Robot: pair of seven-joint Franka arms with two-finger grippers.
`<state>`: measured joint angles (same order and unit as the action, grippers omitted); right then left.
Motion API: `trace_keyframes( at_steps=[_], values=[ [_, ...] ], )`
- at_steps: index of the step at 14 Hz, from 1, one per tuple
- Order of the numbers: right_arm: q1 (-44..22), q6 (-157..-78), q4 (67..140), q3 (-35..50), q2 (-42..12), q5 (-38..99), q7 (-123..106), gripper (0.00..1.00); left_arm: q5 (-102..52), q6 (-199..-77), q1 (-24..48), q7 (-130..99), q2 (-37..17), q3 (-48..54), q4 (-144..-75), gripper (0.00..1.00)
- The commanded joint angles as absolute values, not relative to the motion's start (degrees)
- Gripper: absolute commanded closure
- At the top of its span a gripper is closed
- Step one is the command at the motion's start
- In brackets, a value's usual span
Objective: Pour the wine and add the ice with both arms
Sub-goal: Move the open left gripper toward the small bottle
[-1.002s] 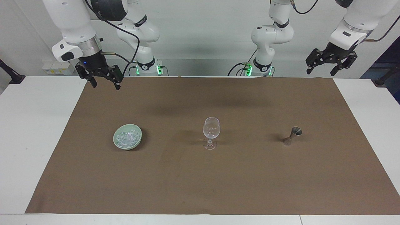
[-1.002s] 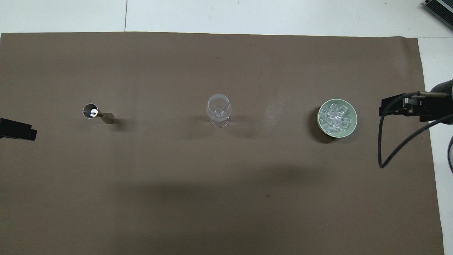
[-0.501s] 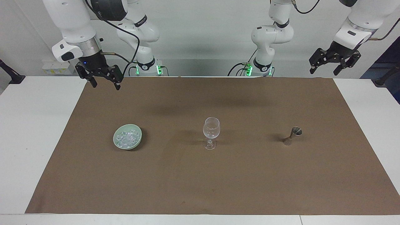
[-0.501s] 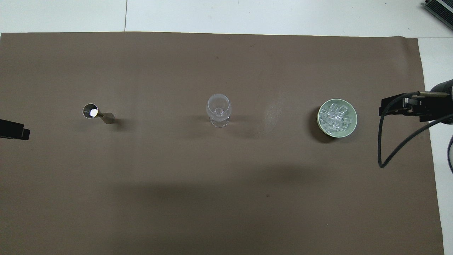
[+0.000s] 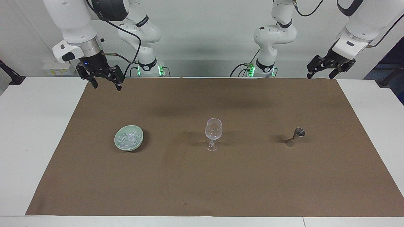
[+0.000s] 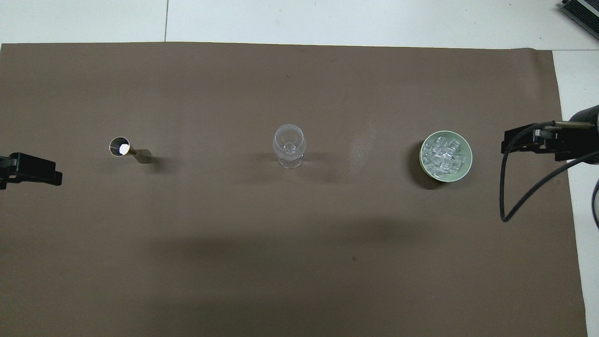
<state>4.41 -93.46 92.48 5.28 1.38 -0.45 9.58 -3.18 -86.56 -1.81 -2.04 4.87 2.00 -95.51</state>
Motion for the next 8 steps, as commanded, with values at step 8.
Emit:
trace_keyframes(
  at_steps=[8],
  values=[
    [5.6, -94.3, 93.8, 5.8, 2.5, -0.1, 8.1, 0.00, -17.7, -92.8, -9.1, -26.3, -2.8, 1.8, -98.2, 0.00]
  ],
)
